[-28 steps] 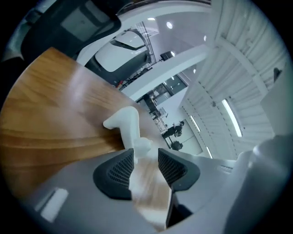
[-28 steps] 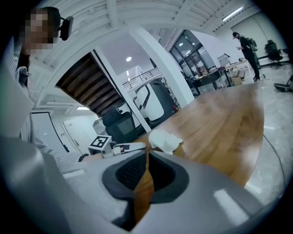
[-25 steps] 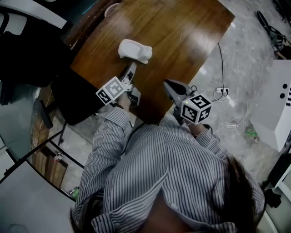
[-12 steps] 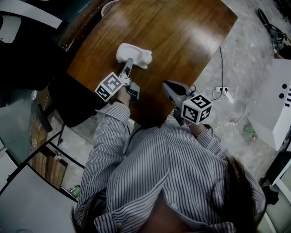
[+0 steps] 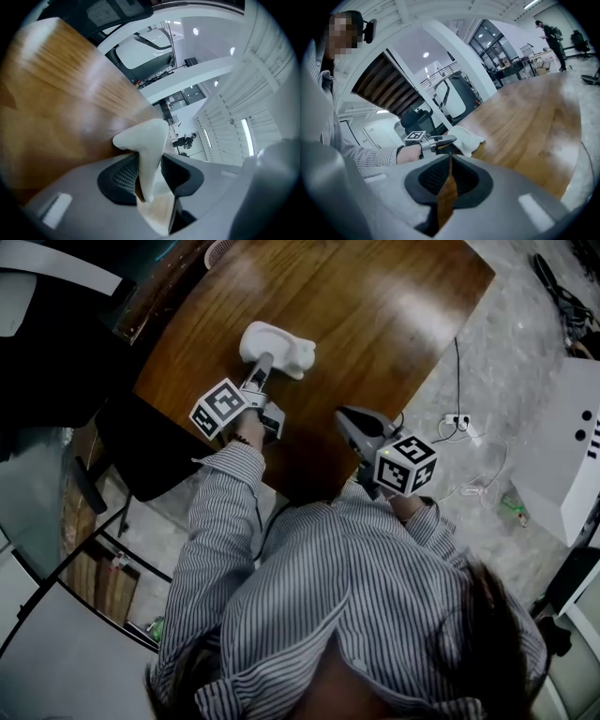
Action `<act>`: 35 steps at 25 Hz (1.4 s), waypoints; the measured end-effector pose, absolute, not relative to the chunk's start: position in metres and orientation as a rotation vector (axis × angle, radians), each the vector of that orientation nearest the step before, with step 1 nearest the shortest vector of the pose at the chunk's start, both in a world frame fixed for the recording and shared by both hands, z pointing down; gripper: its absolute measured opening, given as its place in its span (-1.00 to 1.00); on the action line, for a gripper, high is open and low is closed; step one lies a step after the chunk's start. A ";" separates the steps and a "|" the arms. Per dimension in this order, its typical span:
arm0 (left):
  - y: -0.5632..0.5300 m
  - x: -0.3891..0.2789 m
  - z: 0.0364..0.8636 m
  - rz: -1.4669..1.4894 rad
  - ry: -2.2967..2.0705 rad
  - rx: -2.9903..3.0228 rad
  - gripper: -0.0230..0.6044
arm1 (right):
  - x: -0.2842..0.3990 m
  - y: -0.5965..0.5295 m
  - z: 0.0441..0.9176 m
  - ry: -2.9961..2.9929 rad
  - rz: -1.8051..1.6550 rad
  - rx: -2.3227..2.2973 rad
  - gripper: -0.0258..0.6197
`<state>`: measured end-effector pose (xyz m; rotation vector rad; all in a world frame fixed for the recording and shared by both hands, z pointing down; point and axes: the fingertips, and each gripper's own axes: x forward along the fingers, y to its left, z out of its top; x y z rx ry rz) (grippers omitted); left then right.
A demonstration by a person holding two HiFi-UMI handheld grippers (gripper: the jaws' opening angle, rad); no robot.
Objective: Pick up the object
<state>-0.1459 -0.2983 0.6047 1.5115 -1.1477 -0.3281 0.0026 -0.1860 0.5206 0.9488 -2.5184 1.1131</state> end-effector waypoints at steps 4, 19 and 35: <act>-0.296 -0.144 0.600 -0.325 -1.141 1.555 -0.49 | 0.004 -0.187 0.520 -2.524 1.111 0.957 -0.89; -0.242 -0.149 0.463 -0.485 -1.251 1.905 -0.50 | -0.002 -0.218 0.437 -2.833 0.976 0.964 -0.91; -0.174 -0.158 0.432 -0.593 -1.341 1.932 -0.52 | -0.022 -0.194 0.413 -2.894 0.798 0.869 -0.92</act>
